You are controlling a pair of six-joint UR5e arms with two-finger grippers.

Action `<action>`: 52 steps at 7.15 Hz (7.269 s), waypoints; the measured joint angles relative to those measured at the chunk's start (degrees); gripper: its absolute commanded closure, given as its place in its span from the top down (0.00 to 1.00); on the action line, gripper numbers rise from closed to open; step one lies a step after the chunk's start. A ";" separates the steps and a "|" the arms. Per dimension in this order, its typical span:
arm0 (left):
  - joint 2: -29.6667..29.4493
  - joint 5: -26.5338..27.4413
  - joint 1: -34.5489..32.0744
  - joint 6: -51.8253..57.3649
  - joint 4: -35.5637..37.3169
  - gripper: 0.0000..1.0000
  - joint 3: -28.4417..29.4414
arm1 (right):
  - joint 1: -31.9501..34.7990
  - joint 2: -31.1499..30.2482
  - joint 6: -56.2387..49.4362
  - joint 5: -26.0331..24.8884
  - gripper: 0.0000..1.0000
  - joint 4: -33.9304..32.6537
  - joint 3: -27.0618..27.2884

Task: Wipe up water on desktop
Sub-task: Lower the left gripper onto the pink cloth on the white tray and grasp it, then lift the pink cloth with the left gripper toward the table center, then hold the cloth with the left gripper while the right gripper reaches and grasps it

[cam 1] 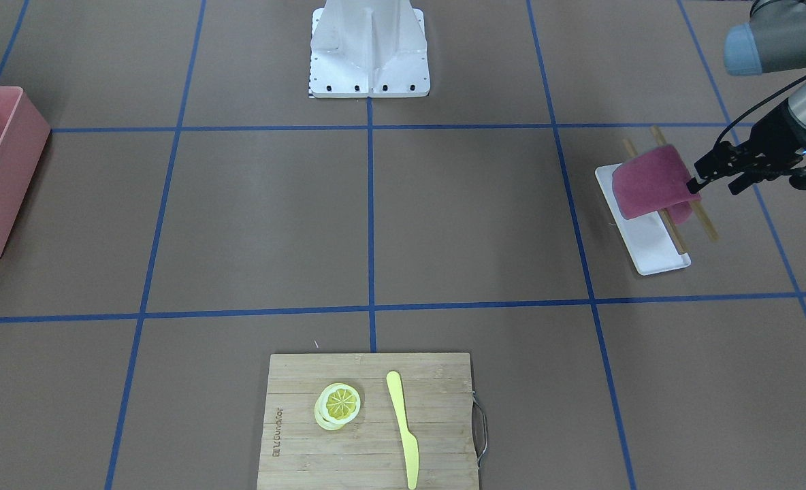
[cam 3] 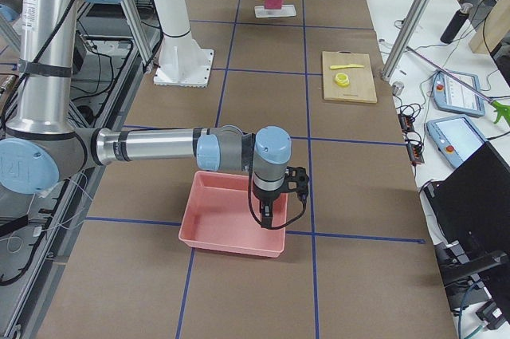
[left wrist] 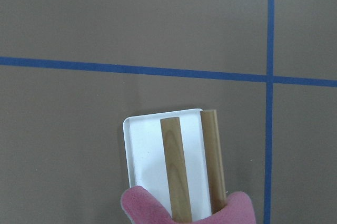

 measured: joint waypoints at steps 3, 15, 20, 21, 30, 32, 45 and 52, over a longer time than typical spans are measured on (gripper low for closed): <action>0.99 0.17 2.23 -5.52 -3.48 0.52 -0.02 | -0.07 0.27 0.01 0.25 1.00 -0.05 -0.04; -0.24 -4.16 1.68 -7.12 -3.31 0.00 -6.17 | -0.13 0.55 -0.04 3.19 1.00 0.01 0.06; -32.23 -1.34 11.04 -29.80 11.68 0.00 -7.20 | -1.86 -0.26 -0.03 15.19 1.00 12.16 3.13; -38.03 3.05 15.12 -33.73 12.89 0.00 -5.38 | -2.47 -0.27 0.16 18.15 1.00 16.66 3.23; -68.82 26.57 29.37 -56.28 13.59 0.00 18.63 | -26.02 6.57 38.98 5.98 0.93 49.79 9.72; -68.99 30.16 29.74 -62.09 13.54 0.00 19.48 | -30.81 12.46 49.81 2.59 0.93 49.86 9.95; -67.56 37.00 30.05 -80.07 22.61 0.00 13.71 | -52.00 18.89 45.23 -35.48 0.90 51.97 12.81; -65.25 36.90 32.42 -80.42 22.25 0.00 9.68 | -53.97 19.19 43.99 -39.94 0.68 52.27 12.86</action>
